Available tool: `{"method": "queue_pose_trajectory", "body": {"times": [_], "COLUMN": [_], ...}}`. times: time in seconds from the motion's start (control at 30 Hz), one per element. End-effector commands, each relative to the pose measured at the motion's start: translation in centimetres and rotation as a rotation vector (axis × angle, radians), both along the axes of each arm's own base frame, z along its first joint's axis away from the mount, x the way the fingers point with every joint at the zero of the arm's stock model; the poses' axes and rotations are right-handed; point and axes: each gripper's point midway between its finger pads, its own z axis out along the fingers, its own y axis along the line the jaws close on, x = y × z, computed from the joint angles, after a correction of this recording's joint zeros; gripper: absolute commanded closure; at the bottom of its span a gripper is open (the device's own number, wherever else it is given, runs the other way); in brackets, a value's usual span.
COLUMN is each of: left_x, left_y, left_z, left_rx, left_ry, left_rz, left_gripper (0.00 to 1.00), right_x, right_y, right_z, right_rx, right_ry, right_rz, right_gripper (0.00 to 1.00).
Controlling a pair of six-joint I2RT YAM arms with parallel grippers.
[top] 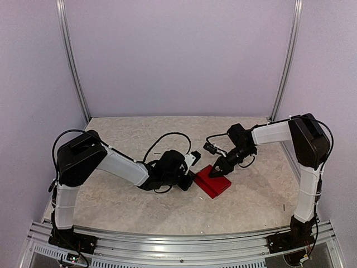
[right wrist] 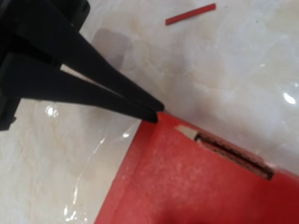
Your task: Fold the paper box
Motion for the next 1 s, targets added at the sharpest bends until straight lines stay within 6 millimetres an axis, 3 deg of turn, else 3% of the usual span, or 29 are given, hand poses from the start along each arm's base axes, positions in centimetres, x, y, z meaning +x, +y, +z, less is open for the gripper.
{"method": "queue_pose_trajectory", "body": {"times": [0.0, 0.3, 0.97], "left_x": [-0.3, -0.4, -0.2], "left_y": [-2.2, -2.2, -2.5], "left_z": [0.9, 0.2, -0.4], "left_rx": [-0.041, -0.02, -0.006], "left_ry": [0.0, 0.016, 0.033], "left_rz": [-0.068, -0.084, -0.087], "left_gripper": [1.0, 1.0, 1.0], "right_x": [-1.8, 0.6, 2.6], "right_y": [-0.5, -0.8, -2.3], "right_z": [-3.0, 1.2, 3.8], "right_rx": [-0.137, -0.116, -0.098], "right_ry": [0.026, -0.105, -0.177], "right_rz": [0.027, -0.014, -0.073], "right_gripper": [0.74, 0.7, 0.65]}}
